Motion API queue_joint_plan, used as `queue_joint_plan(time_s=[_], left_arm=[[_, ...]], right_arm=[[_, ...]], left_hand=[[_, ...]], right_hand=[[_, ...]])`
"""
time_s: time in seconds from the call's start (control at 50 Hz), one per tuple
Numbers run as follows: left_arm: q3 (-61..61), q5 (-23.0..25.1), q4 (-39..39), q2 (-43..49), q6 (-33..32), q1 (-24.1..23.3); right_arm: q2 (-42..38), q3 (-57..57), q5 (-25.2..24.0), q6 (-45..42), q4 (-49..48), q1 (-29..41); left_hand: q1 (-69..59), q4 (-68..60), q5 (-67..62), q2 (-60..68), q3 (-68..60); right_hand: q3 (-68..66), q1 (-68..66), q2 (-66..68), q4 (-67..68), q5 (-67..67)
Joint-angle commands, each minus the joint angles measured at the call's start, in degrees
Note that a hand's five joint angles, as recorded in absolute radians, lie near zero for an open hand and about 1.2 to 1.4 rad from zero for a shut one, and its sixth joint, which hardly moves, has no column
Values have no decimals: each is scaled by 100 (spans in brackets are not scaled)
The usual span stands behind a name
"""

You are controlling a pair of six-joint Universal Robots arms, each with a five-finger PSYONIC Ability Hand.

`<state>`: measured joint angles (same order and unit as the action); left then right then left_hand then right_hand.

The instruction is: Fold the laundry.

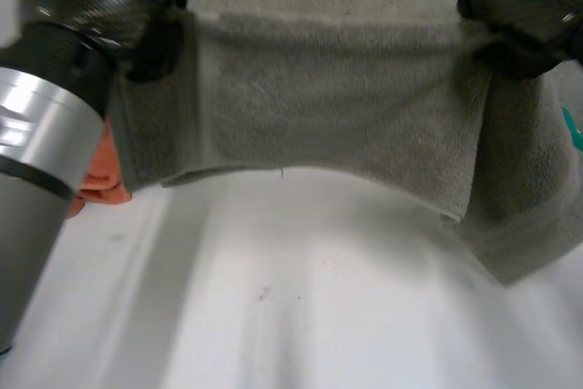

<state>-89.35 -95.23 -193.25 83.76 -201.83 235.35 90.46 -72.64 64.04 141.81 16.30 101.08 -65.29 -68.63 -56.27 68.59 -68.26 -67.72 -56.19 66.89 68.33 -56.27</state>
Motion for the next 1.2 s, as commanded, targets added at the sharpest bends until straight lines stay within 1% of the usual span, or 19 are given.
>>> queue_joint_plan(time_s=[0.02,0.12,0.24,0.26,0.28,0.3,0.32,0.34,0.36,0.38,0.48,0.54,0.64,0.7,0.82,0.9,1.08,1.16,1.2], left_arm=[[259,-13,-11,1544,-14,20],[777,-13,-46,2757,-49,81],[1946,-267,-82,3989,-58,380],[2078,-312,-99,4077,-58,415],[2201,-347,-134,4156,-76,433],[2420,-391,-265,4313,-76,441],[2483,-400,-336,4358,-58,450],[2527,-417,-424,4385,-58,450],[2536,-426,-581,4394,-67,450],[2510,-444,-661,4385,-67,450],[2036,-426,-908,4236,-93,389],[1562,-365,-934,3859,-190,389],[903,-251,-925,3515,-453,389],[568,65,-917,3489,-620,398],[356,874,-873,3629,-867,529],[532,971,-890,4059,-946,749],[1367,1094,-855,4850,-955,1162],[1657,1357,-724,5132,-928,1233],[1850,1524,-566,5246,-902,1241]], right_arm=[[-1442,118,-270,-733,-250,25],[-2452,460,-252,-997,-759,113],[-3464,610,-156,-997,-2533,245],[-3552,610,-129,-997,-2771,280],[-3718,593,-7,-971,-3243,341],[-3789,584,55,-953,-3439,377],[-3834,566,125,-927,-3615,412],[-3869,497,248,-840,-3904,473],[-3861,452,310,-761,-4002,491],[-3852,409,380,-690,-4047,509],[-3466,13,758,-5,-3960,483],[-2895,-400,1092,399,-3653,465],[-2209,-935,1251,576,-2452,334],[-2068,-1129,1268,611,-1808,140],[-1716,-1744,1225,567,-550,-282],[-1672,-2228,1216,532,-742,-484],[-1803,-2931,1242,550,-2122,-766],[-2207,-2914,1242,541,-2359,-757],[-2383,-2844,1242,541,-2430,-765]], left_hand=[[-1471,-1137,-1373,1141,-1174],[-1471,-1137,-1373,1141,-1174],[-1471,-1137,-1373,1141,-1174],[-940,-607,-843,610,-643],[-269,65,-171,-61,28],[1803,2136,1900,-2133,2100],[2790,3123,2887,-3119,3086],[3715,4049,3813,-4045,4012],[5040,5374,5138,-5370,5337],[5370,5703,5467,-5700,5667],[5289,5623,5387,-5619,5586],[5256,5589,5353,-5585,5552],[5004,5337,5101,-5333,5301],[4785,5119,4883,-5115,5082],[4196,4530,4294,-4526,4493],[3860,4193,3957,-4190,4157],[3590,3923,3687,-3920,3887],[3607,3940,3704,-3937,3904],[3607,3940,3704,-3937,3904]], right_hand=[[-1228,-2381,1311,1167,-1373],[-1228,-2381,1311,1167,-1373],[-1134,-2287,1217,1073,-1279],[-400,-1553,483,339,-546],[1972,819,-1889,-2033,1826],[3494,2341,-3411,-3555,3349],[5225,4072,-5142,-5286,5079],[5772,4619,-5689,-5833,5627],[5772,4619,-5689,-5833,5627],[5772,4619,-5689,-5833,5627],[5772,4619,-5689,-5833,5627],[5772,4619,-5689,-5833,5627],[5772,4619,-5689,-5833,5627],[5772,4619,-5689,-5833,5627],[4840,3687,-4757,-4901,4694],[4485,3332,-4402,-4546,4340],[3881,2728,-3798,-3942,3735],[3092,1939,-3009,-3153,2946],[1899,746,-1816,-1960,1753]])
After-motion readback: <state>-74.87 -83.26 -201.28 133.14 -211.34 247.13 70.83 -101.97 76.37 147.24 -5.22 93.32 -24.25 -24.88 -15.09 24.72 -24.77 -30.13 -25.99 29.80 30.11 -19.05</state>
